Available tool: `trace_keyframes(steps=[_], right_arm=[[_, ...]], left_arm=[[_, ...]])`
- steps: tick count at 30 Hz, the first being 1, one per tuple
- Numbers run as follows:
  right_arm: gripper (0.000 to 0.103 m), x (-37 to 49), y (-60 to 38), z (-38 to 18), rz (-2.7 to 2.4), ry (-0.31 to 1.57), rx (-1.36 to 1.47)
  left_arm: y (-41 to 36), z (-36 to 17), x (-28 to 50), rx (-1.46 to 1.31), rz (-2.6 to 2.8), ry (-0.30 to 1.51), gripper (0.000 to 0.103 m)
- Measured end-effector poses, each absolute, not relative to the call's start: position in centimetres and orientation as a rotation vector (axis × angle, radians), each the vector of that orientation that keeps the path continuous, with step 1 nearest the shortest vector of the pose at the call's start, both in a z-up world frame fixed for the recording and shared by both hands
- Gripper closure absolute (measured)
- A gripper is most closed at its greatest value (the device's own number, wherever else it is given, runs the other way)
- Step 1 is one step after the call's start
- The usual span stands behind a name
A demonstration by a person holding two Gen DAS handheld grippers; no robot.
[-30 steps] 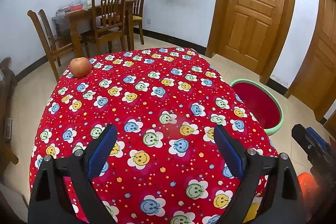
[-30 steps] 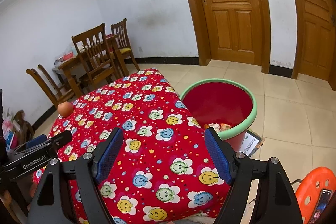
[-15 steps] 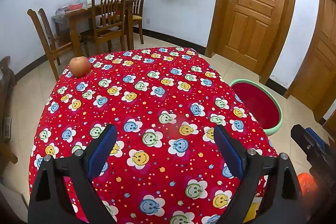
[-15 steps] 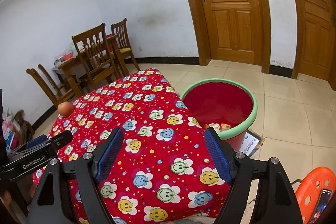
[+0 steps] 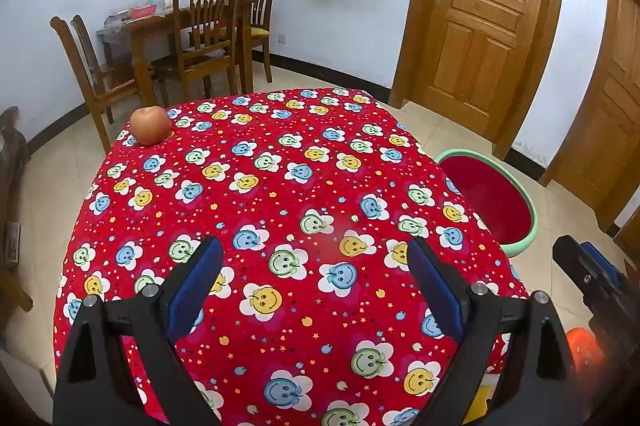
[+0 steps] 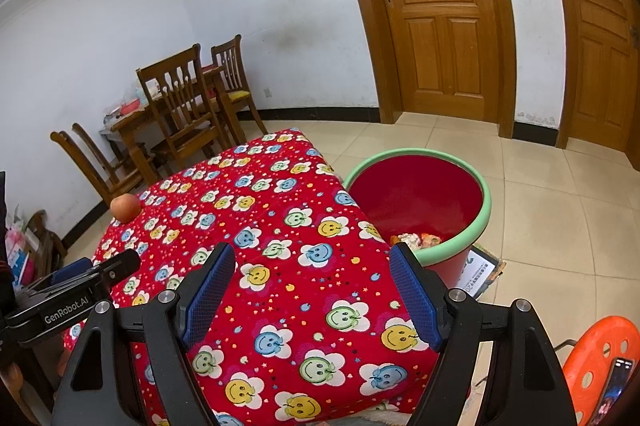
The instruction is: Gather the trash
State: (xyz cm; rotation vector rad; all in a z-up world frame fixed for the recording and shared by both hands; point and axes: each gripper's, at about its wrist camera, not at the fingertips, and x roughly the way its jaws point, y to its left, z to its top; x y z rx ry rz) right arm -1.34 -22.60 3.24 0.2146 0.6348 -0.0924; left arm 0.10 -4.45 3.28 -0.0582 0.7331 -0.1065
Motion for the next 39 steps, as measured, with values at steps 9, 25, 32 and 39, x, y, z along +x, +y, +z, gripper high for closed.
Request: trace_keyframes(steps=[9, 25, 32, 39], right_arm=[[0.023, -1.36, -22.62, 3.23, -0.092, 0.635, 0.215], [0.023, -1.36, -22.65, 3.27, -0.093, 0.635, 0.216], [0.023, -1.21, -22.46, 3.30, -0.093, 0.634, 0.221], [0.023, -1.17, -22.36, 3.37, -0.093, 0.634, 0.223]], left_arm=[[-4.39, 3.28, 0.12, -0.059, -0.108, 0.734, 0.011], [-4.41, 3.33, 0.13, -0.060, -0.111, 0.735, 0.011], [-4.67, 3.54, 0.09, -0.054, -0.115, 0.731, 0.011], [-4.76, 3.69, -0.01, -0.054, -0.117, 0.730, 0.011]])
